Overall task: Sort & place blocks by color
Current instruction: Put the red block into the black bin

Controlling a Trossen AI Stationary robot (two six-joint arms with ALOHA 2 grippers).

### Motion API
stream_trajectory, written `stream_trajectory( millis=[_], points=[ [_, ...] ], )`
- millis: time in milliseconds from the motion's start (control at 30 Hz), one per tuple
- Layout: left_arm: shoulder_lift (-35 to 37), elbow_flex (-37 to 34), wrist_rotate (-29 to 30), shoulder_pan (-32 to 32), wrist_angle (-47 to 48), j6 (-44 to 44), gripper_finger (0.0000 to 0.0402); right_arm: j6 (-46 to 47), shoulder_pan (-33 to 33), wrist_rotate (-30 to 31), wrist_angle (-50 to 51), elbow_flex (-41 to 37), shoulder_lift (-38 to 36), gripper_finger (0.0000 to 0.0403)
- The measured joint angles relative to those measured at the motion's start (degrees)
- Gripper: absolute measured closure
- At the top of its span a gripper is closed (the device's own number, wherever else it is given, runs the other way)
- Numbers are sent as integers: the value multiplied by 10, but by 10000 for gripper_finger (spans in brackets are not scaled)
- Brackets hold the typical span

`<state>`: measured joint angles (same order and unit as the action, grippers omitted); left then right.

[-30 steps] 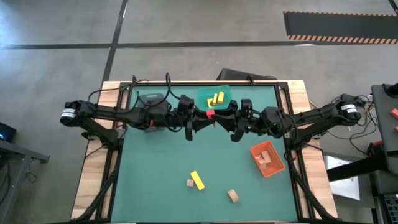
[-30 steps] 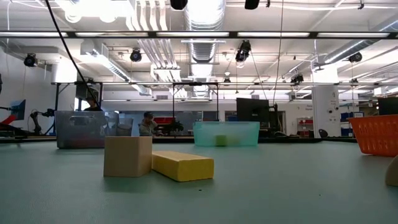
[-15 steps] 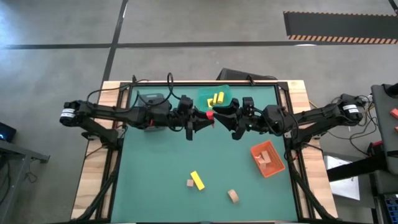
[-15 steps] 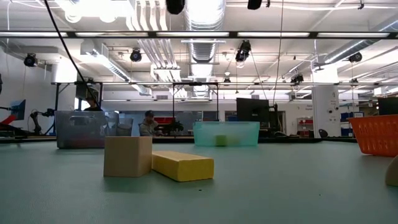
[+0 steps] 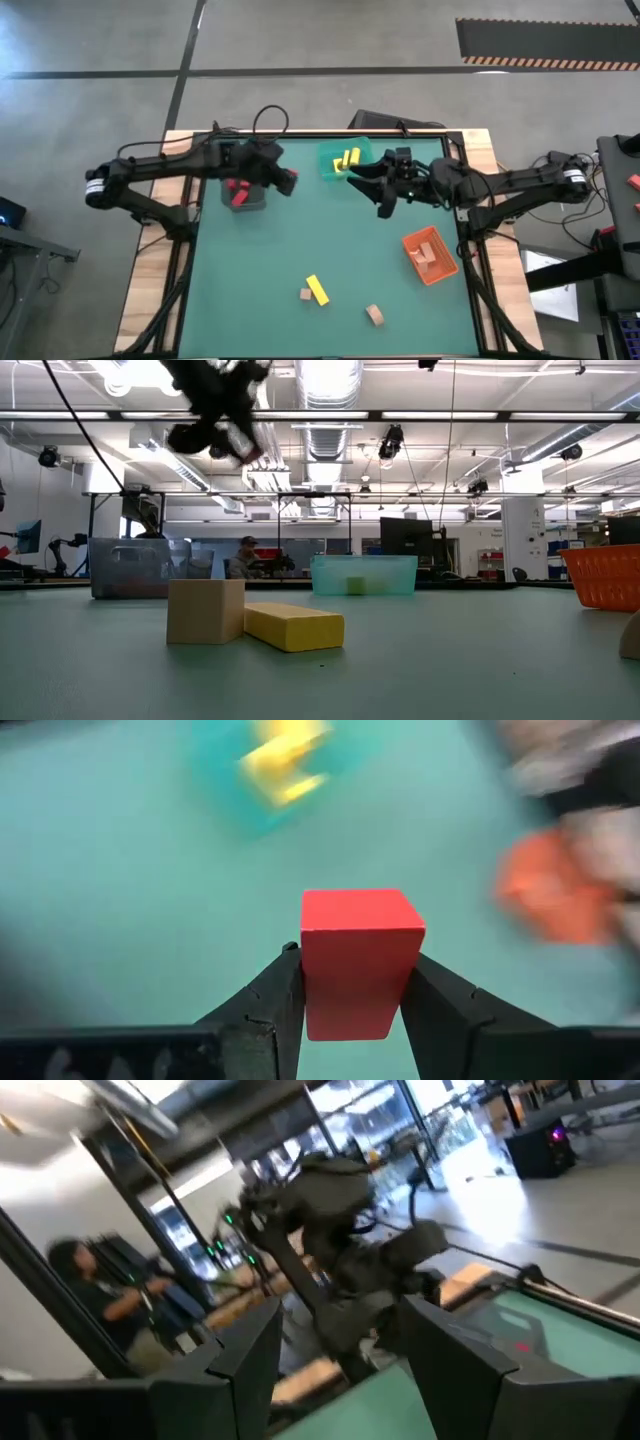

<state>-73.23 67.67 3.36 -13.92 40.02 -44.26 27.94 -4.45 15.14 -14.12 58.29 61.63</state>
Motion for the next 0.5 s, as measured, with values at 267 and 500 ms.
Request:
stream_trajectory(
  millis=[267,500],
  points=[
    [-35,-5,-2,-154,238,72,285,-26,0,0,125,79,20,209],
    [-94,-5,-54,-253,281,179,285,-35,0,0,160,105,27,209]
  ],
)
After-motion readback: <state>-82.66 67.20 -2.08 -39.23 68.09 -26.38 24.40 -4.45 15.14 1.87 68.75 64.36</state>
